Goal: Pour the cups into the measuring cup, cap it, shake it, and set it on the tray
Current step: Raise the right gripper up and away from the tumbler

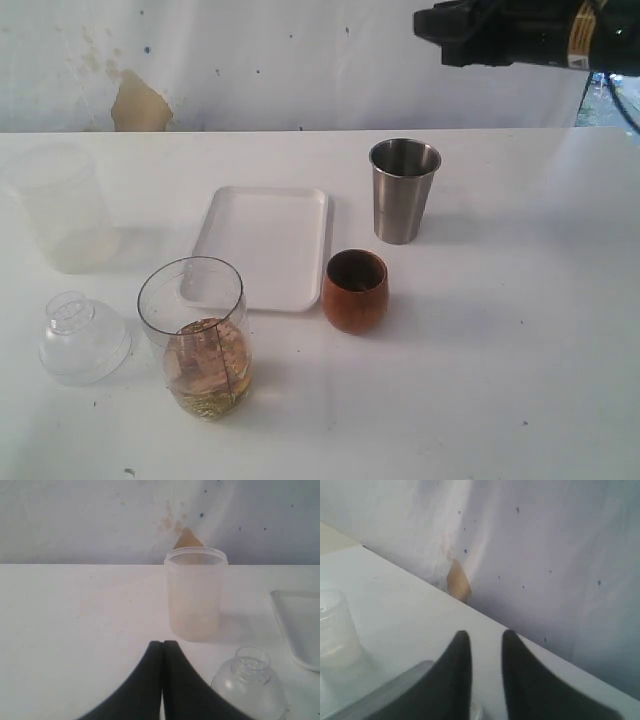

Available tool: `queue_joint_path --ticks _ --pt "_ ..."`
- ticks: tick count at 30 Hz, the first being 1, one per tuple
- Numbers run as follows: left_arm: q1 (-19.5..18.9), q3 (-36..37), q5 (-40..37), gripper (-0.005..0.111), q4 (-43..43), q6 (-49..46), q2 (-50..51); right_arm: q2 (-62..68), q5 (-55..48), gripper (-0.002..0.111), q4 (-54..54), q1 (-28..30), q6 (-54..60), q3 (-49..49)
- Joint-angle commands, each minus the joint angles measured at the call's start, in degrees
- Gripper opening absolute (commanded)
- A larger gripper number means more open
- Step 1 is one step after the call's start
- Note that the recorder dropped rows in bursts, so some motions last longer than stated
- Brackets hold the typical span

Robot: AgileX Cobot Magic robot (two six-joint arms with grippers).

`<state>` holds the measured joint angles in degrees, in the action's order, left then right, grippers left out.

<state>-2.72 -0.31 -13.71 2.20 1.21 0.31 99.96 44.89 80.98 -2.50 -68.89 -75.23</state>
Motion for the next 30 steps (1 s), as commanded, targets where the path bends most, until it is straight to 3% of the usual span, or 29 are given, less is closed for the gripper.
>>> queue_joint_path --ticks 1,6,17,30 --pt "0.15 0.31 0.39 0.000 0.41 0.03 -0.31 -6.12 -3.84 0.000 8.14 0.30 -11.07 -0.07" --pt "0.15 0.31 0.39 0.000 0.41 0.03 -0.31 -14.61 -11.97 0.000 18.97 0.30 -29.90 2.68" --pt "0.15 0.31 0.39 0.000 0.41 0.03 -0.31 -43.25 -9.13 0.000 18.97 0.30 -31.99 22.62" --pt "0.15 0.31 0.39 0.000 0.41 0.03 -0.31 -60.05 -4.67 0.000 18.97 0.30 -32.09 24.03"
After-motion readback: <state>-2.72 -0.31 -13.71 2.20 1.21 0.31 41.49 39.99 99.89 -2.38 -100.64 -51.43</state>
